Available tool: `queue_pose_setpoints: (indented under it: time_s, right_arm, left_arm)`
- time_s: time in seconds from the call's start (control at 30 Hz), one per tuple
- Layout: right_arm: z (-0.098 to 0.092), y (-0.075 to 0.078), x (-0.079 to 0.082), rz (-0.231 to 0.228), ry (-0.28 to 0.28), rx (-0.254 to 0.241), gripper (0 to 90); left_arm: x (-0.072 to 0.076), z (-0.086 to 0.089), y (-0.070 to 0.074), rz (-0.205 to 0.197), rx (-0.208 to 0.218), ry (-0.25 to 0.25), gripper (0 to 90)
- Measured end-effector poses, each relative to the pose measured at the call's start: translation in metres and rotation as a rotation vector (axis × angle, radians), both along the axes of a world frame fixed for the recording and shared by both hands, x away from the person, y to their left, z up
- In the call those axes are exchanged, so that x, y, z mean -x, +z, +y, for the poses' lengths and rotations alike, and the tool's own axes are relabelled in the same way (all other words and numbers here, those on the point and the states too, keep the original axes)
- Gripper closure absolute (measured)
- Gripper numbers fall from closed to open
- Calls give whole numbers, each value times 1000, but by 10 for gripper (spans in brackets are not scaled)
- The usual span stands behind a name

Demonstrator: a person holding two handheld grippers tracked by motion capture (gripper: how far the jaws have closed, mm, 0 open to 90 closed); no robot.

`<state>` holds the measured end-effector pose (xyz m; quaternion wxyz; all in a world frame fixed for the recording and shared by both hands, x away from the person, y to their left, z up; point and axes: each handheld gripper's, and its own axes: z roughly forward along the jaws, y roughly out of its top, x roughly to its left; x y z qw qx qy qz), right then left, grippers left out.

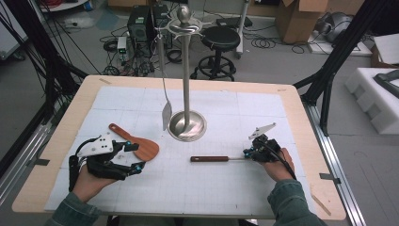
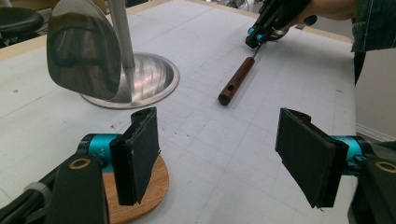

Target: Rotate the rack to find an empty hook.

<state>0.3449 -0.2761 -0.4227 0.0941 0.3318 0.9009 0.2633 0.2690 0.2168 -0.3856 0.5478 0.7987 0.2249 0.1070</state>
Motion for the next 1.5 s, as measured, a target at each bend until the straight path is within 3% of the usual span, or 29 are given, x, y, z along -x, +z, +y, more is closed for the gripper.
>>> queue_pose_setpoints:
  time_s: [0.3, 0.63, 0.9, 1.13, 1.5]
  right_arm:
    - [12, 10, 2, -42, 72, -38, 897]
    - [31, 17, 2, -65, 217, -116, 783]
    - [47, 12, 1, -32, 311, -111, 681]
    - [56, 4, -1, -13, 334, -72, 627]
    - [68, -4, -2, -14, 356, -17, 630]
  left_arm:
    - [-1, -1, 0, 1, 2, 0, 306]
    - [-1, -1, -1, 4, -1, -4, 306]
    - [-1, -1, -1, 6, -2, -2, 306]
    - [-1, -1, -1, 5, -2, -1, 306]
    - [-1, -1, -1, 5, -5, -1, 305]
